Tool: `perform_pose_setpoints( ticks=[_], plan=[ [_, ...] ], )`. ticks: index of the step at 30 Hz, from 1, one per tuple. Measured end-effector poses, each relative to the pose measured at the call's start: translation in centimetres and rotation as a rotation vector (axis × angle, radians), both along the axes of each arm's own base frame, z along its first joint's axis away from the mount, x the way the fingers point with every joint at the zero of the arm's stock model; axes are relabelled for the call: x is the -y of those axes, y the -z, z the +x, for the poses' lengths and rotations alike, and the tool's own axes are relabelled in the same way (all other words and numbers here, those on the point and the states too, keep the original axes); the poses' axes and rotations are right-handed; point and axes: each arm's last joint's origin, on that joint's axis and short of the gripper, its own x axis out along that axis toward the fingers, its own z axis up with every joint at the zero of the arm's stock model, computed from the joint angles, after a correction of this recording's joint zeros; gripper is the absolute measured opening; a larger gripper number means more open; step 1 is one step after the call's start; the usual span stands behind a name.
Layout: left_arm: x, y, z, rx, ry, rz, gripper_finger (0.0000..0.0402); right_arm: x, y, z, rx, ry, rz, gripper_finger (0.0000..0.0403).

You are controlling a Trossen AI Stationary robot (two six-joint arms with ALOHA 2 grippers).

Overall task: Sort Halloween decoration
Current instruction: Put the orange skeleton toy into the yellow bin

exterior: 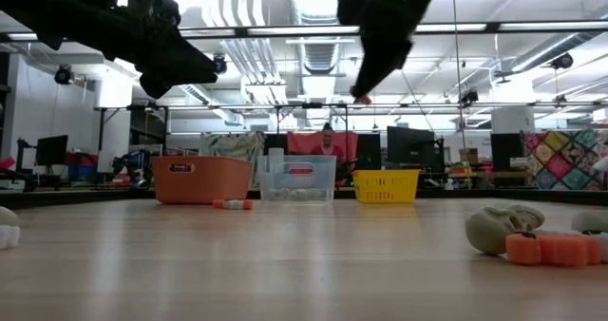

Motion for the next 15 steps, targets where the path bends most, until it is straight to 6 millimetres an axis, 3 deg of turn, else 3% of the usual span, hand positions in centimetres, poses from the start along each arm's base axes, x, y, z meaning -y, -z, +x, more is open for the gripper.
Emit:
perform_pose_setpoints(
  ticks=[8,15],
  plan=[
    [0.0,0.0,0.0,0.002,-0.002,-0.006,0.0114,9.5,-0.1,-1.4,0.035,0.142,-0.102,0.0018],
    [0.0,0.0,0.0,0.006,-0.007,-0.024,0.0114,15.1,0.1,-4.1,0.015,0.276,-0.125,0.0018]
  ],
)
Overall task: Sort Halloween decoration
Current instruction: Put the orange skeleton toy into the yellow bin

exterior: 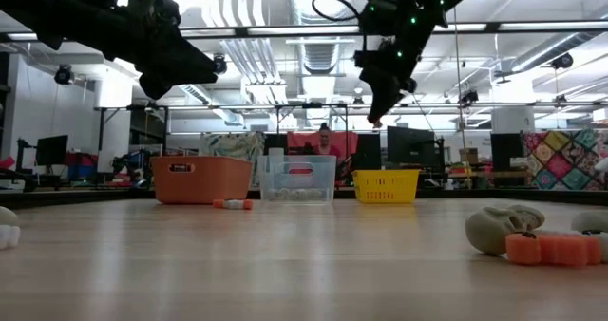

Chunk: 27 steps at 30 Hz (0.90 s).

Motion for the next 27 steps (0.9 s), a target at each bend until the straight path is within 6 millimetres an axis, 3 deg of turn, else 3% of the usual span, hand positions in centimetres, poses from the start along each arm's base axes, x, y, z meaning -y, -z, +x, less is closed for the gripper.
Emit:
perform_pose_setpoints(
  ticks=[7,20,27],
  plan=[
    [-0.1,0.0,0.0,0.000,-0.046,0.011,0.0114,1.7,1.1,-1.1,0.060,0.088,0.039,0.0018],
    [-0.1,0.0,0.0,0.006,-0.057,-0.010,0.0114,1.3,6.6,-1.5,0.190,0.101,0.040,0.0018],
    [-0.2,0.0,0.0,0.010,-0.062,-0.025,0.0114,1.0,8.0,-2.0,0.200,0.100,0.031,0.0018]
  ],
)
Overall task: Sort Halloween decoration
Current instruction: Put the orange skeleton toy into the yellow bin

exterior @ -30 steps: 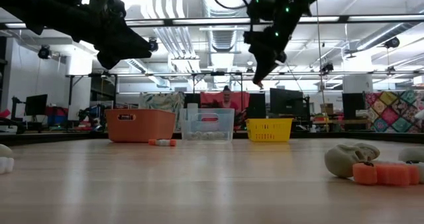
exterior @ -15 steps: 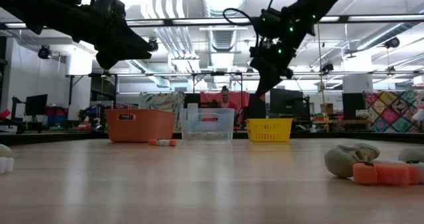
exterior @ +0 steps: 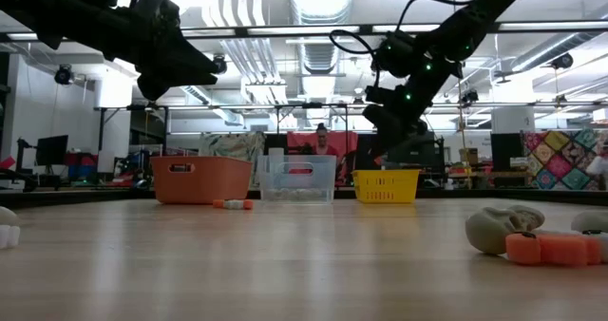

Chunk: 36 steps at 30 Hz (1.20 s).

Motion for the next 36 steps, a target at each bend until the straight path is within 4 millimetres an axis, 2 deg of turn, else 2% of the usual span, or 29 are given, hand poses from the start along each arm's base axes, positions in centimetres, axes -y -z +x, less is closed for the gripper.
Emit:
perform_pose_setpoints(
  ticks=[15,28,36],
  plan=[
    [0.00,0.00,0.00,0.008,-0.009,-0.029,0.0114,-0.04,0.14,-0.07,-0.005,-0.002,0.001,0.0018],
    [0.00,0.00,0.00,0.010,-0.012,-0.033,0.0114,-0.04,0.14,-0.06,-0.005,-0.002,0.000,0.0069],
    [0.00,0.00,0.00,0.011,-0.013,-0.037,0.0114,-0.02,0.10,-0.03,-0.002,-0.005,-0.005,0.0073]
  ],
)
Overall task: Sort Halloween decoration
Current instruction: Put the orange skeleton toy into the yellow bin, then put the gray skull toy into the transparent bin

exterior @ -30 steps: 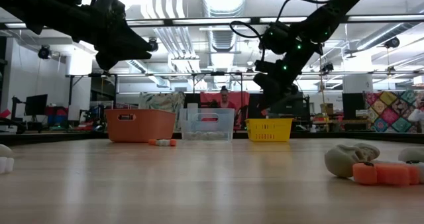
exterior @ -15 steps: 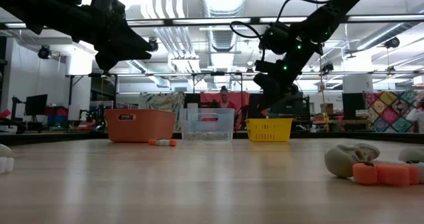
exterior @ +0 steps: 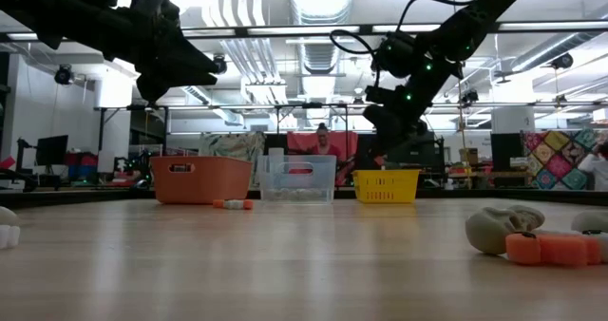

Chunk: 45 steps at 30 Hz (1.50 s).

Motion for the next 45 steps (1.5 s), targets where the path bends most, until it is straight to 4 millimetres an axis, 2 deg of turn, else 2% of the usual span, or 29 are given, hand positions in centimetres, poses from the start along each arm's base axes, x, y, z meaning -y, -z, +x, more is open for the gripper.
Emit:
perform_pose_setpoints(
  ticks=[16,21,25,28,34,37,41,45],
  plan=[
    [-0.1,0.0,0.0,0.004,-0.023,0.005,0.0114,0.0,-0.1,0.1,0.064,0.054,0.061,0.0075],
    [-0.1,0.0,0.0,0.005,-0.024,0.004,0.0114,0.1,-0.1,0.1,0.030,0.023,0.009,0.0061],
    [-0.1,0.0,0.0,0.005,-0.023,0.005,0.0114,0.1,-0.4,0.3,0.078,0.047,0.053,0.0053],
    [-0.1,-0.1,0.0,0.005,-0.023,0.005,0.0114,0.1,-0.5,0.3,0.097,0.076,0.084,0.0074],
    [-0.1,-0.1,0.0,0.005,-0.023,0.005,0.0114,0.2,-0.3,0.3,0.109,0.117,0.098,0.0155],
    [-0.1,-0.1,0.0,0.009,-0.027,-0.009,0.0114,0.2,-0.4,0.3,0.111,0.117,0.096,0.0183],
    [0.1,-0.1,0.0,0.026,-0.030,-0.065,0.0114,0.0,-1.3,0.1,0.145,0.116,0.087,0.0187],
    [1.1,-0.1,0.1,0.034,0.016,-0.104,0.0114,-1.2,-2.7,0.2,0.185,0.081,0.071,0.0178]
  ],
)
